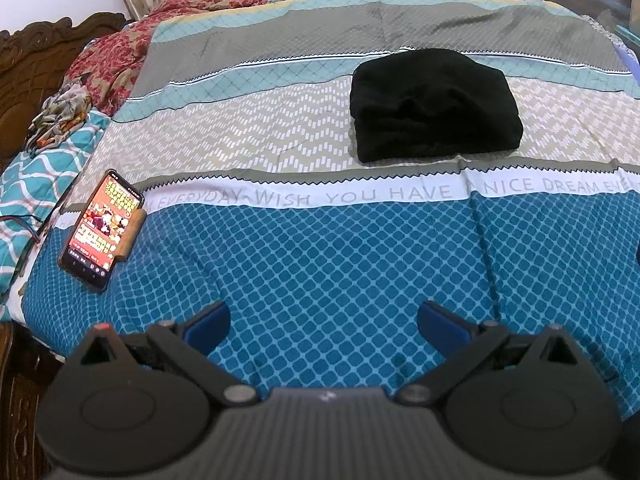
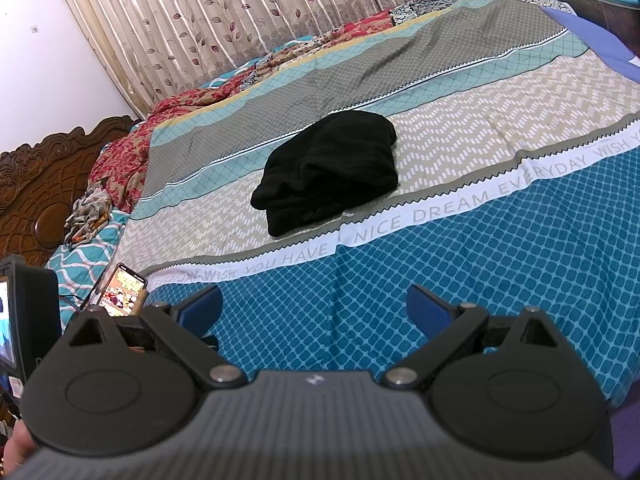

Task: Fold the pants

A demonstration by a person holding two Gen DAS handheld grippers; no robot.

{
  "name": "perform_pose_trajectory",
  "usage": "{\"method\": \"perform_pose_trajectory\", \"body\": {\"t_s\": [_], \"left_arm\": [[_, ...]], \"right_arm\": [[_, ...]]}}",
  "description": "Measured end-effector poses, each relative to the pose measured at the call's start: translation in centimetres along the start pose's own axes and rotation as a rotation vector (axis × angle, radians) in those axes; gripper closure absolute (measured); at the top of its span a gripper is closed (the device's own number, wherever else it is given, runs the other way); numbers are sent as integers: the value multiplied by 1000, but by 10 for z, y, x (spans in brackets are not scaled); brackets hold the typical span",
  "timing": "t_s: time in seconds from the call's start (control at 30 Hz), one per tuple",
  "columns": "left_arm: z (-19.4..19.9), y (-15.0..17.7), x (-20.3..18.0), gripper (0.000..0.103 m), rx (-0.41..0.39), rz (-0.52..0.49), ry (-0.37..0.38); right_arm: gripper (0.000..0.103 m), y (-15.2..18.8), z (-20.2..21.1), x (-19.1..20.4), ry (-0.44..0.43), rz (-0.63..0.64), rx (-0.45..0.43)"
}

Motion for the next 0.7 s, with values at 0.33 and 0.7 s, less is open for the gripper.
{"method": "perform_pose_trajectory", "body": {"t_s": [0.33,0.7], "left_arm": [[-2,0,-2,0,7,-5,1],[-3,1,-2,0,11,-7,0]], "right_arm": [[3,0,0,0,0,0,0],[3,0,0,-1,0,-1,1]]}}
Point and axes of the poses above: each gripper's, at about its wrist camera, not at the fingertips, and z roughly against the way its jaws point, x to its left, y to its underside, the point moved 5 cm from there along -z, roughly the way its jaws point, and after that the axes turned 6 degrees about y, right-handed, at the moved point
